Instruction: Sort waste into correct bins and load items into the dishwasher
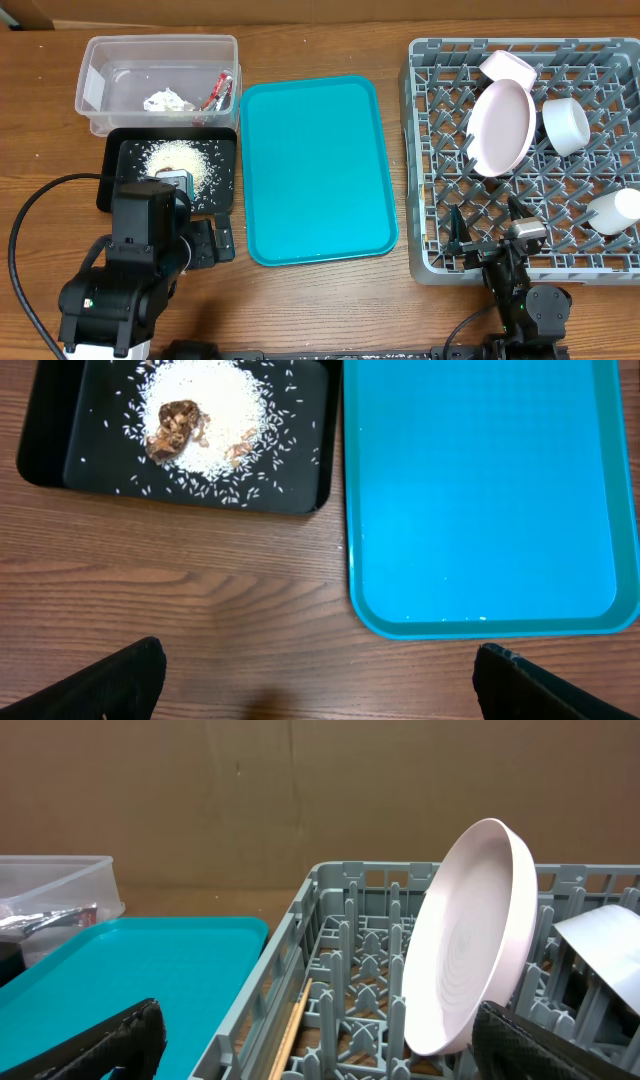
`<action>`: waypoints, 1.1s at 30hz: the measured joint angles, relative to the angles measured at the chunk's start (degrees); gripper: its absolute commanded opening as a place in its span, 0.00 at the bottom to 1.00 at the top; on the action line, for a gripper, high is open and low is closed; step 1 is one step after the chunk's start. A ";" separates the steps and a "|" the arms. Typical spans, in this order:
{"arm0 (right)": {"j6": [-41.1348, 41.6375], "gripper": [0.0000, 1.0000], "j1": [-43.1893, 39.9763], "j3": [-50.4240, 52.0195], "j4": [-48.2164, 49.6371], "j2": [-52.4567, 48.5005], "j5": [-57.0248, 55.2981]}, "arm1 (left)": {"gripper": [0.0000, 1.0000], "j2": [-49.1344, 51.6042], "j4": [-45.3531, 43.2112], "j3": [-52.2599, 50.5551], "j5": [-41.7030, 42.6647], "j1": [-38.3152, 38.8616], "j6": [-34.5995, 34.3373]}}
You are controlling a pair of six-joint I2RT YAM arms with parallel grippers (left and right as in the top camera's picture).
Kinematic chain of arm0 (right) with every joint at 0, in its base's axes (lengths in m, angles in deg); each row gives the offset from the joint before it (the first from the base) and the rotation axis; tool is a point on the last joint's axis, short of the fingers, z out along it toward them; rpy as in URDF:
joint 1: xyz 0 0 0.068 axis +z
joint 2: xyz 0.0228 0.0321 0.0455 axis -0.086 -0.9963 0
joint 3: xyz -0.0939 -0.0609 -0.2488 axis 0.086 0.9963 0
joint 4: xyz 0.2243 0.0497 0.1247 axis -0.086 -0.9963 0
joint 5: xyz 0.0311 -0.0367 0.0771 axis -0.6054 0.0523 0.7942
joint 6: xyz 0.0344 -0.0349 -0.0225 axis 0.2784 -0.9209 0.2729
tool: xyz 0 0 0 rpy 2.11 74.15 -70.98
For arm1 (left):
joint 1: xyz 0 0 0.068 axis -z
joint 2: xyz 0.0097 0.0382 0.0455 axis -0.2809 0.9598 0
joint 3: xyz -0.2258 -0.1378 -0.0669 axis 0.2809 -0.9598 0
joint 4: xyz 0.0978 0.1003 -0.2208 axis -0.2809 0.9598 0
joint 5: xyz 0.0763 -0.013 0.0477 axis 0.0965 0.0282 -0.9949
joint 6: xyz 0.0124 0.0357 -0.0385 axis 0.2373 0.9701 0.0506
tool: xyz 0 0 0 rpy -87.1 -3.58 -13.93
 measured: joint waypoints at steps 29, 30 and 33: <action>-0.02 1.00 0.00 0.00 0.04 0.04 0.00 | 1.00 -49.13 -68.91 -59.58 -2.95 -2.64 -0.04; -0.02 1.00 0.00 0.00 0.09 0.04 0.00 | 1.00 -49.18 -71.32 -61.22 -2.95 -2.64 0.00; -0.04 1.00 0.00 0.00 0.04 0.04 0.02 | 1.00 -49.22 -70.62 -61.90 -2.43 -2.64 2.10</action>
